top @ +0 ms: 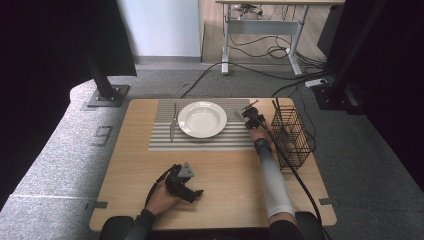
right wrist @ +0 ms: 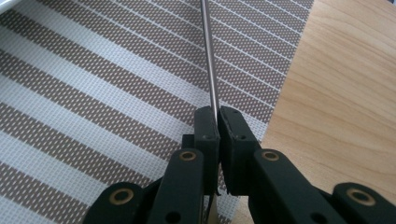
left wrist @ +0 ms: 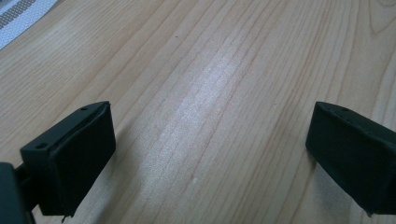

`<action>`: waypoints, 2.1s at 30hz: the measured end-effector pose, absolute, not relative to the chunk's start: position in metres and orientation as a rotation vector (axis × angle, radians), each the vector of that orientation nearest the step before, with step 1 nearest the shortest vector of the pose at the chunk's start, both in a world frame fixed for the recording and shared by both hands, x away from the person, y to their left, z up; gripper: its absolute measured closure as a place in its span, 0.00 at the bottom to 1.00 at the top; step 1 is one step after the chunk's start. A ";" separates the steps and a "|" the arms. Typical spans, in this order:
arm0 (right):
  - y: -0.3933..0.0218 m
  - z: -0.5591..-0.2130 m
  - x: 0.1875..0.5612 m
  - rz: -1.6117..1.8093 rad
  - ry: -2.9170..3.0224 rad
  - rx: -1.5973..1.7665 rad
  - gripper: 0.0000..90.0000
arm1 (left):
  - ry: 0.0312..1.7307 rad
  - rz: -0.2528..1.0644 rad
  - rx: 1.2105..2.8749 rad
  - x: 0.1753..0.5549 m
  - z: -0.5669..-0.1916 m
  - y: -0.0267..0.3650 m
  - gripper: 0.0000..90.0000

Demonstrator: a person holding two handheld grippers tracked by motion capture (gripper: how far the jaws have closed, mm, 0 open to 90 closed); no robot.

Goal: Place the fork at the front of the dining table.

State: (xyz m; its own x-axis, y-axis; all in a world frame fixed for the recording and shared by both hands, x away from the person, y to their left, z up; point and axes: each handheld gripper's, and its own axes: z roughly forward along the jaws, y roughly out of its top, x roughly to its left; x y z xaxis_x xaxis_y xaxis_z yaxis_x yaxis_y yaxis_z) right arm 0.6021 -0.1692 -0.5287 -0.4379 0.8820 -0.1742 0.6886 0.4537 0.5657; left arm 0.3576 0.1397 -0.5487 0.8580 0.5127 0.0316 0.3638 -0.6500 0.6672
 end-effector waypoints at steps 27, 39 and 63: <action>-0.177 -0.515 0.579 0.610 2.286 1.365 0.64 | 0.623 0.276 2.346 0.357 -0.549 0.139 0.03; -0.186 -0.516 0.557 0.581 2.242 1.471 0.49 | 0.609 0.273 2.349 0.356 -0.548 0.137 0.04; -0.182 -0.515 0.528 0.614 2.332 1.448 0.67 | 0.611 0.274 2.350 0.356 -0.548 0.137 0.03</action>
State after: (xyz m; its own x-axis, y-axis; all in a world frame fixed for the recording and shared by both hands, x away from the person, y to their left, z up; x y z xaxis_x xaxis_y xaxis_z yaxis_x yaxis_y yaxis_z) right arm 0.5284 -0.1822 -0.5153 -0.4308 0.9012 -0.0488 0.7603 0.3915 0.5183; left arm 0.3559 0.1368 -0.5485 0.8675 0.4966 0.0297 0.3524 -0.6556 0.6679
